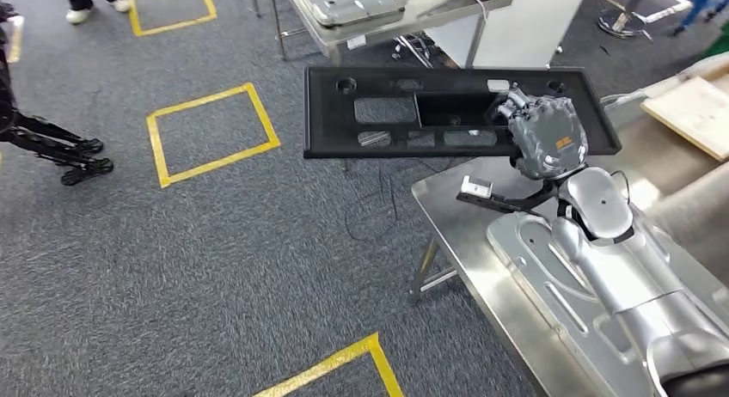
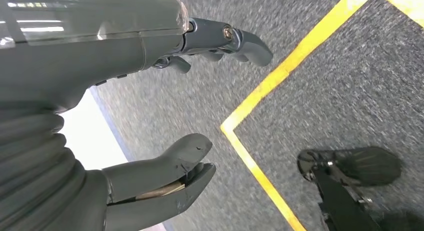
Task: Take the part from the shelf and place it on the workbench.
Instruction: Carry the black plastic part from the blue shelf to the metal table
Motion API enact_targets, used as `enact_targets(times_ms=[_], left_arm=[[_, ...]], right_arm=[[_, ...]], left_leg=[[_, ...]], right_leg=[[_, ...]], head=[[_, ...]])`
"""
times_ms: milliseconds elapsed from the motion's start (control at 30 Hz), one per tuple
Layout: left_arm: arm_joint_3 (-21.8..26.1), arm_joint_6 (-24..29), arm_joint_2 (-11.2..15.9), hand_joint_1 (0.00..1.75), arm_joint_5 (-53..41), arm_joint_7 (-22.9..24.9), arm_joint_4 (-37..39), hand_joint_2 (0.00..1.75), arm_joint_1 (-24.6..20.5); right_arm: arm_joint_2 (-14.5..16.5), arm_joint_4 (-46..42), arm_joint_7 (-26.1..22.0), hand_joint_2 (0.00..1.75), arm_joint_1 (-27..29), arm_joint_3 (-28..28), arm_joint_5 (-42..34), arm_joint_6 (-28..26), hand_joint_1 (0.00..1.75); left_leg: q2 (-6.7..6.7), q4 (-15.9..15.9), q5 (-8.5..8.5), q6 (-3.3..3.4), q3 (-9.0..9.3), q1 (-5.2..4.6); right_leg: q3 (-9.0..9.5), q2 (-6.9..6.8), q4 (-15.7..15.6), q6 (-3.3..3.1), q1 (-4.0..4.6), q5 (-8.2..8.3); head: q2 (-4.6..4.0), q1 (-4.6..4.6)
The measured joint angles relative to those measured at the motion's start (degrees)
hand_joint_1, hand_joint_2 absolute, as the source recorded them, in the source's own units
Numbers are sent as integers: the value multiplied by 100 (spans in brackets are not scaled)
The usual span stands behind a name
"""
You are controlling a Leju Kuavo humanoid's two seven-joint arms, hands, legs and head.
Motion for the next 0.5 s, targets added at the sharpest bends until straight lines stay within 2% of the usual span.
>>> enact_targets(times_ms=[33,67,100,133,167,233,267,300,333,367,433,500], left_arm=[[0,0,-2,0,0,1,0,175,10],[0,0,-5,0,0,1,0,175,16],[0,-1,-9,0,0,1,0,175,18],[0,-1,-15,0,0,1,0,175,17],[0,-2,-21,0,0,1,0,175,14],[2,-1,-20,0,0,1,0,175,9],[4,0,-16,0,4,-1,0,175,4],[7,2,-13,0,9,-5,0,175,3],[10,4,-15,0,14,-19,0,175,3],[15,5,-13,0,19,-39,0,175,8],[24,7,-5,0,20,-86,1,175,52],[33,7,12,0,26,-112,13,175,121]], right_arm=[[0,1,2,175,10,-1,-1,0,175],[0,2,1,175,27,-1,-1,1,175],[-1,3,1,175,40,-1,-1,1,175],[-1,2,1,175,45,-1,-1,1,175],[-2,0,1,175,41,-1,-1,1,175],[-5,-5,10,175,23,-2,5,9,175],[-11,-8,48,175,22,-4,37,51,175],[-34,-10,107,175,34,-5,77,108,175],[-84,-15,170,175,63,-11,115,161,175],[-151,-22,222,175,106,-23,142,203,175],[-284,-33,241,175,188,-66,121,204,175],[-336,-36,228,175,246,-94,91,198,175]], left_leg=[[80,8,-2,1,-12,-2],[159,21,-7,-3,-24,0],[237,37,-15,-11,-34,4],[312,59,-29,-25,-41,11],[382,91,-51,-47,-45,16],[498,166,-108,-110,-54,0],[549,197,-132,-143,-53,-13],[598,208,-148,-173,-48,-27],[648,214,-160,-197,-34,-28],[635,230,-186,-227,-31,-19],[418,462,-381,-278,-119,13],[158,1128,-762,-306,-405,37]], right_leg=[[-151,-46,341,23,-14,-140],[-238,-67,548,48,-32,-191],[-225,-86,557,74,-49,-141],[-87,-127,329,97,-64,5],[142,-212,-68,114,-75,190],[515,-423,-736,75,-43,402],[584,-470,-881,33,-23,422],[580,-458,-896,-16,-2,404],[569,-390,-903,-57,-8,415],[570,-343,-910,-91,-18,423],[571,-249,-930,-167,-44,452],[553,-126,-934,-220,-44,474]], head=[[0,-1],[1,-1],[0,-1],[1,-1],[1,-1],[0,-2],[-1,-3],[0,-4],[0,-6],[0,-4],[-1,-4],[0,-5]])
